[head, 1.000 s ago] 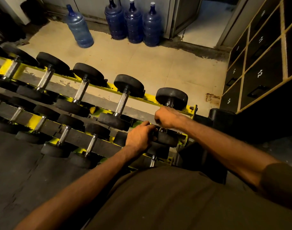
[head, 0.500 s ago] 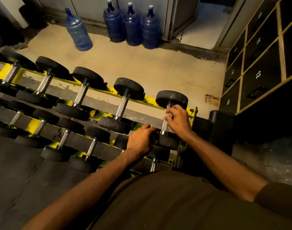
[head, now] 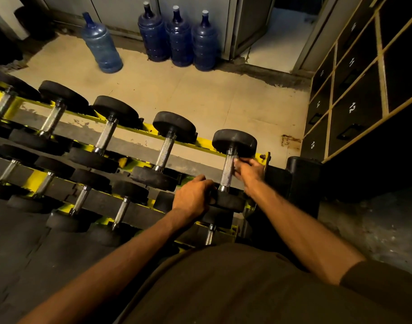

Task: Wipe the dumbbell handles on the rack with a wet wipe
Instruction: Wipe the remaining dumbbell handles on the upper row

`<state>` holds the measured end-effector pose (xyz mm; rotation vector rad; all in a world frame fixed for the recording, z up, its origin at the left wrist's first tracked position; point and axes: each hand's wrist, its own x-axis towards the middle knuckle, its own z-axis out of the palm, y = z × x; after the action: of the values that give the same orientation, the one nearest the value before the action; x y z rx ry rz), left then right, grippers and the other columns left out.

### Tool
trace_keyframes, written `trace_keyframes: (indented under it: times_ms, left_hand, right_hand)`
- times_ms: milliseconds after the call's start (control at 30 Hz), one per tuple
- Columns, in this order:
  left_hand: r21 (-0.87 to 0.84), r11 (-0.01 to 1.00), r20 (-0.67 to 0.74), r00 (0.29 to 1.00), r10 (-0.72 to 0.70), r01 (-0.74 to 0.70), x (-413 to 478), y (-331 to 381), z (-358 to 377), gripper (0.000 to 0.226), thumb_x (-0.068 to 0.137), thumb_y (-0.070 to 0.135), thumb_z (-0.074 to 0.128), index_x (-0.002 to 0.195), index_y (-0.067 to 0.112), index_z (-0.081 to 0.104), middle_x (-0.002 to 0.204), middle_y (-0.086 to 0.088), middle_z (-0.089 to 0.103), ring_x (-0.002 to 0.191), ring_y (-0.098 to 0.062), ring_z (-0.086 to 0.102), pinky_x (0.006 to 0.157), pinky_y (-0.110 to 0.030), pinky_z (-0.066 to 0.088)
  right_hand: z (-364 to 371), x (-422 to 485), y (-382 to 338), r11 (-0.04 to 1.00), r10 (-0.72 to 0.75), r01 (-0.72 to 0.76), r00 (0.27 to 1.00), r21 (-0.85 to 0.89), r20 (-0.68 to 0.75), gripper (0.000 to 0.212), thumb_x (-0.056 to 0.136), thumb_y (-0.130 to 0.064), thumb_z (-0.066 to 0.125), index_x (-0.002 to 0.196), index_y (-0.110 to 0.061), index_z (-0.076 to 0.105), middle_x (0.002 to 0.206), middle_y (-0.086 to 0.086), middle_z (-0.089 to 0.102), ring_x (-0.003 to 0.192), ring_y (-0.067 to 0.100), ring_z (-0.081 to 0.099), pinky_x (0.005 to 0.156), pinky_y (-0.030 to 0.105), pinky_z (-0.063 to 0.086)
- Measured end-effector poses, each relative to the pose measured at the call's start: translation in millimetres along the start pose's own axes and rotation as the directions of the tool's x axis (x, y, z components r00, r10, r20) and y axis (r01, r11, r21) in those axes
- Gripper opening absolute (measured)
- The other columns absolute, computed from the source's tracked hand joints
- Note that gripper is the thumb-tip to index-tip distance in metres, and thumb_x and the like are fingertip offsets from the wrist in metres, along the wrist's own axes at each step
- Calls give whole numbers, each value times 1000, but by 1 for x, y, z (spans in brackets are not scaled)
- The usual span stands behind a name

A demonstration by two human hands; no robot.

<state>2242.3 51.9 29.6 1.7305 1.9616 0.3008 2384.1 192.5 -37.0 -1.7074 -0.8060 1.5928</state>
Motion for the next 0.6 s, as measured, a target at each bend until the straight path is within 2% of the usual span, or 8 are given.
trace_keyframes:
  times_ms: [100, 167, 233, 333, 400, 500, 533, 600]
  left_hand:
    - [-1, 1000, 4, 1000, -3, 3, 0, 0, -2, 37, 86, 12, 72, 120, 22, 66, 120, 2, 57, 106, -21, 60, 83, -40, 56]
    - [-3, 1000, 9, 1000, -4, 4, 1, 1, -3, 36, 86, 13, 72, 120, 22, 66, 119, 2, 57, 106, -21, 59, 84, -41, 57]
    - [-9, 1000, 15, 1000, -9, 9, 2, 2, -2, 33, 87, 15, 72, 120, 22, 66, 119, 3, 56, 107, -20, 59, 84, -37, 56]
    - [-5, 1000, 15, 1000, -13, 13, 2, 3, -2, 32, 88, 16, 72, 119, 23, 66, 120, 3, 55, 107, -19, 58, 80, -32, 52]
    - [-5, 1000, 14, 1000, -10, 10, 3, 2, -2, 32, 89, 17, 71, 120, 22, 65, 120, 3, 54, 107, -19, 57, 79, -29, 50]
    - [-10, 1000, 22, 1000, -4, 4, 4, 1, -2, 33, 89, 18, 72, 121, 21, 65, 121, 2, 55, 107, -19, 58, 80, -31, 52]
    - [-12, 1000, 24, 1000, -5, 5, 4, 1, -3, 33, 88, 18, 72, 120, 21, 66, 120, 1, 55, 106, -20, 58, 81, -33, 53]
    - [-3, 1000, 33, 999, -10, 10, 6, 1, -4, 33, 88, 20, 73, 120, 22, 66, 119, 1, 56, 105, -20, 58, 81, -34, 53]
  right_hand:
    - [-15, -14, 1, 981, 165, -153, 981, -117, 101, 14, 87, -13, 73, 100, -10, 68, 96, 7, 73, 88, 20, 71, 61, 28, 58]
    - [-12, -4, -6, 982, 188, -185, 978, -48, 88, 15, 88, -4, 69, 103, -7, 66, 94, 9, 72, 84, 20, 70, 61, 29, 57]
    - [-2, 7, -17, 970, 190, -197, 980, 144, 61, 21, 90, 5, 61, 108, -7, 62, 91, 8, 72, 80, 18, 71, 68, 35, 60]
    - [10, 16, -19, 908, 239, -255, 967, 332, 87, 19, 95, 5, 51, 103, -9, 61, 90, 8, 71, 81, 19, 70, 93, 43, 55]
    - [10, 18, -13, 882, 289, -317, 948, 348, 130, 18, 99, -2, 47, 102, -11, 61, 100, 10, 70, 89, 22, 67, 94, 43, 52]
    - [6, 19, -13, 870, 361, -414, 905, 267, 227, 23, 102, -16, 44, 115, -13, 63, 113, 11, 70, 103, 25, 65, 100, 43, 45]
    - [6, 18, -14, 866, 367, -429, 894, 256, 256, 26, 103, -18, 43, 118, -13, 64, 114, 12, 70, 104, 26, 66, 101, 44, 44]
    - [11, 15, -18, 855, 358, -435, 889, 281, 285, 29, 103, -16, 41, 119, -10, 64, 109, 14, 70, 97, 26, 67, 91, 42, 48]
